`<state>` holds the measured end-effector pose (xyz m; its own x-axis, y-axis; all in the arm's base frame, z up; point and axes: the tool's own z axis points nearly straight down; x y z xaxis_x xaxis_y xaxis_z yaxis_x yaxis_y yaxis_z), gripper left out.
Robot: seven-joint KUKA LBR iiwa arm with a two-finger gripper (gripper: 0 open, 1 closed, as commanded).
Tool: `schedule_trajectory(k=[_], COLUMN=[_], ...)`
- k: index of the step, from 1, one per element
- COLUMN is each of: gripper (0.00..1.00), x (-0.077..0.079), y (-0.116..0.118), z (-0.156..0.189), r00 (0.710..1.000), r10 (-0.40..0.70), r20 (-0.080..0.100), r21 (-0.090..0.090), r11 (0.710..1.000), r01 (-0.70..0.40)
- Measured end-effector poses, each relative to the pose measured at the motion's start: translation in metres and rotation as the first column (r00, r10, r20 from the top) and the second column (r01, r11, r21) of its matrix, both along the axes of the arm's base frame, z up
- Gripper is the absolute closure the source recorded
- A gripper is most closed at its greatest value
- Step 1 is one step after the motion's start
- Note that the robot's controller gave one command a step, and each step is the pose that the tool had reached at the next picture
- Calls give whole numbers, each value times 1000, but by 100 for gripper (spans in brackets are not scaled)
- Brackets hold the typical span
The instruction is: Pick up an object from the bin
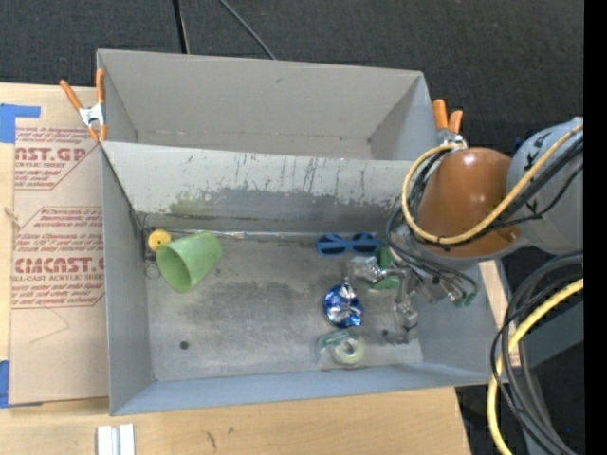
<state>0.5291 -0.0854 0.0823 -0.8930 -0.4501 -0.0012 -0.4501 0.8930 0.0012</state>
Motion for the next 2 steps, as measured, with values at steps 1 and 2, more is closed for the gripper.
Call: schedule_trajectory(k=[1, 2], gripper=[0, 100], x=[40, 39], y=[-29, -27], z=[-13, -13], r00=[998, 998], r10=[59, 60], r20=[4, 2], r21=[-2, 0], r11=[998, 998], r01=[-59, -60])
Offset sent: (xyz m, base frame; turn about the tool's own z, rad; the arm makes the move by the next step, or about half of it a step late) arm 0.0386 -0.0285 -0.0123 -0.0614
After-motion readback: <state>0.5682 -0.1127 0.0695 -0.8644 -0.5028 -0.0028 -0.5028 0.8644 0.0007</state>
